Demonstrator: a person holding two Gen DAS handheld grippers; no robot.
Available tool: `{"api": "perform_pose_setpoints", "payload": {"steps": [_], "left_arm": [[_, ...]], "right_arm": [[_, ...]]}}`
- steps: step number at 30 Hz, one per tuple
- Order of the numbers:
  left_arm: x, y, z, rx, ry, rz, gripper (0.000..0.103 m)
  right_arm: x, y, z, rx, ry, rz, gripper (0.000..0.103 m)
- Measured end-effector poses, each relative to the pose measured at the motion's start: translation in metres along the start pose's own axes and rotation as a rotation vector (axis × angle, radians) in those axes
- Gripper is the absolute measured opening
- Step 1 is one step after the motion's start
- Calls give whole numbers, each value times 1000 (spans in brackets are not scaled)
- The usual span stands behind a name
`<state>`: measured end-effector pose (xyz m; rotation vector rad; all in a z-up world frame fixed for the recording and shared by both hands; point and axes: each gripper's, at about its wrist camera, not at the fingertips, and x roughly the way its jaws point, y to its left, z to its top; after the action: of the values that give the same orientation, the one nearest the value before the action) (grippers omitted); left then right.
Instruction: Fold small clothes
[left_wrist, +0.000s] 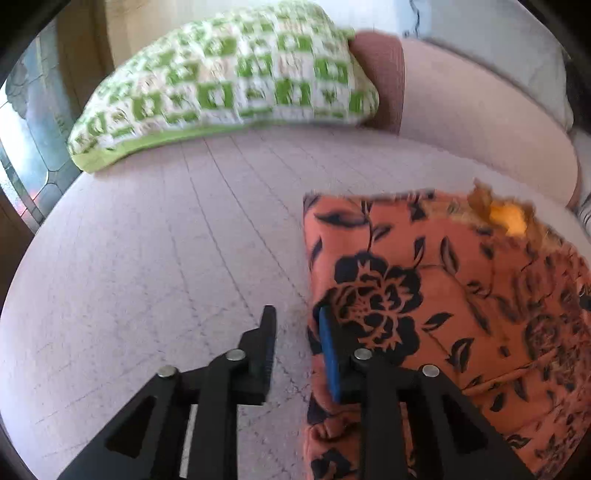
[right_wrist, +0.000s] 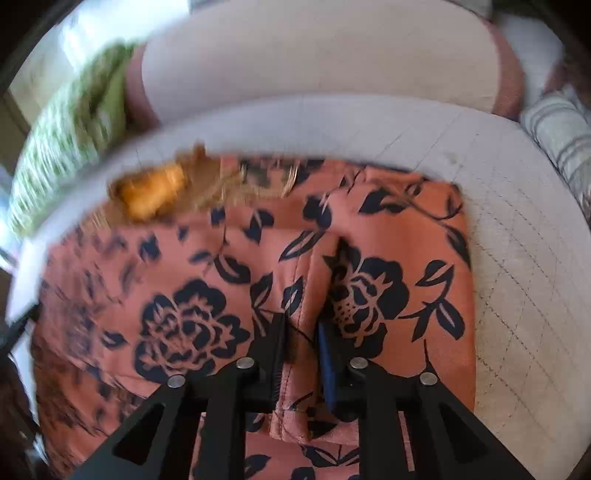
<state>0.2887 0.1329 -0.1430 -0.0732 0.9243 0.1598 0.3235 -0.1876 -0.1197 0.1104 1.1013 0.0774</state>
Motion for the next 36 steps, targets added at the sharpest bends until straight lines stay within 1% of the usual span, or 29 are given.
{"api": "perform_pose_setpoints", "payload": {"steps": [1, 2, 3, 4, 5, 7, 9, 10, 11, 12, 13, 15, 17, 19, 20, 21, 22, 23, 25, 26, 27, 28, 29, 30, 31, 32, 33, 34, 36], "left_arm": [[-9, 1, 1, 7, -29, -3, 31], [-18, -1, 2, 16, -51, -19, 33], [-25, -3, 2, 17, -70, -60, 36], [-31, -8, 2, 26, -87, -96, 40], [-34, -15, 1, 49, -98, -115, 47], [-30, -30, -1, 100, -90, -137, 48], [-8, -36, -6, 132, -11, -99, 48], [14, -34, -12, 128, 78, -40, 51], [15, -30, -13, 106, 65, -48, 56], [9, -25, -13, 82, 56, -46, 55], [1, -22, -11, 71, 47, -43, 55], [-16, -21, -8, 80, -37, -64, 57], [-18, -26, -8, 100, -61, -64, 58], [-5, -32, -11, 130, -19, -61, 60], [14, -34, -17, 149, 59, -14, 63], [14, -36, -18, 132, 51, -18, 65], [7, -33, -16, 99, 34, -29, 65], [2, -31, -14, 85, 38, -42, 64], [-17, -23, -15, 64, -21, -85, 65], [-22, -22, -17, 68, -38, -78, 71], [-23, -20, -20, 74, -27, -58, 75], [-22, -20, -24, 75, 3, -51, 75], [-24, -17, -28, 65, 29, -60, 75], [-31, -14, -32, 52, 37, -79, 75], [-41, -8, -38, 42, 20, -101, 75], [-53, -4, -43, 32, -4, -111, 75], [-64, 1, -49, 20, -25, -115, 75], [-74, 4, -54, 4, -35, -122, 75], [-98, 12, -73, -45, -23, -166, 75]], "right_arm": [[-16, -1, 1, 12, -61, -6, 71], [-31, -2, 0, 27, -120, -13, 73], [-45, -1, 0, 44, -173, -8, 73], [-57, 2, 0, 56, -204, 42, 73], [-64, 6, 0, 71, -211, 125, 73], [-63, 13, 1, 81, -187, 298, 73], [-38, 20, -5, 96, -100, 423, 73], [-13, 13, -9, 133, -24, 403, 73], [9, 4, -14, 188, 55, 358, 71], [22, -8, -19, 256, 92, 360, 65], [13, -13, -20, 284, 50, 393, 64], [-14, -8, -12, 234, -36, 403, 68], [-21, -3, -2, 205, -81, 438, 71], [-12, -2, 17, 214, -96, 482, 73], [2, -4, 21, 219, -95, 471, 77], [20, -8, 27, 239, -68, 397, 77], [39, -18, 32, 306, -12, 351, 74], [36, -23, 31, 344, -31, 382, 73], [6, -20, 30, 322, -125, 467, 74], [-3, -17, 29, 288, -169, 500, 80], [-3, -14, 29, 250, -179, 476, 85], [13, -14, 29, 250, -106, 399, 90], [32, -22, 25, 278, 3, 357, 89], [29, -29, 18, 315, 7, 329, 84], [11, -28, 13, 330, -18, 326, 83], [-9, -23, 9, 322, -46, 358, 84], [-37, -14, 1, 285, -102, 395, 84], [-52, -8, -5, 250, -129, 412, 85], [-61, 6, -16, 180, -145, 450, 95]]}}
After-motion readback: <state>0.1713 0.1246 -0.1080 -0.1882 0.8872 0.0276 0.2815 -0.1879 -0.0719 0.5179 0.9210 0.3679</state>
